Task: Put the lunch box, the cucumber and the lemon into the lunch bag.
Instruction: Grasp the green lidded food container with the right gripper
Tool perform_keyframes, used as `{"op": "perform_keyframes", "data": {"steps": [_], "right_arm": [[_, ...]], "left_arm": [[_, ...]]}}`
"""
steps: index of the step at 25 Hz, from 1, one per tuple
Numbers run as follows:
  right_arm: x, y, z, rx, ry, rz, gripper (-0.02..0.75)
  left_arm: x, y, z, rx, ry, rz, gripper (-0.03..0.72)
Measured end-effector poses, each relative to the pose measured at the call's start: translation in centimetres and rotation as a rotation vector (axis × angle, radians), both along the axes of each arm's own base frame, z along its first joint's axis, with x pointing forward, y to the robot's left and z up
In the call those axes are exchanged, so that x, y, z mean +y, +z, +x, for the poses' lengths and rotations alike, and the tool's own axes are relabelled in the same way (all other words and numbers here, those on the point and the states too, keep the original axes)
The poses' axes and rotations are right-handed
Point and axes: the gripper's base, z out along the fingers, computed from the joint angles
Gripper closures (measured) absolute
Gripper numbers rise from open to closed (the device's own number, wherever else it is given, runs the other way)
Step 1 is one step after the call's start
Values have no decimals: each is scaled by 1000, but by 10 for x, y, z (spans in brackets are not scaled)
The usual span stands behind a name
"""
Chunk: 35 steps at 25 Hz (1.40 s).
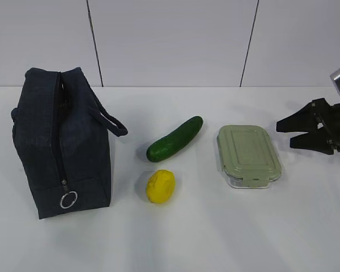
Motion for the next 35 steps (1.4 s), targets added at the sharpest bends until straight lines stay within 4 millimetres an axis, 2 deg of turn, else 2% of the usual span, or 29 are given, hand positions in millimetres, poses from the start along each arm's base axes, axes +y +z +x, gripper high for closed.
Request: {"op": "perform_keyframes", "data": {"steps": [6,10,25,35], "right_arm": [[1,-31,1,33,24,94,159],[2,-39,2,11,37,120,140],[1,-45,7,-66,28,124,137],[10,-48,10,-70,39,107,137]], "left_arm": [[0,0,0,0,0,0,448],[0,0,0,0,0,0,448],[0,0,0,0,0,0,448],[0,0,0,0,0,0,448]]}}
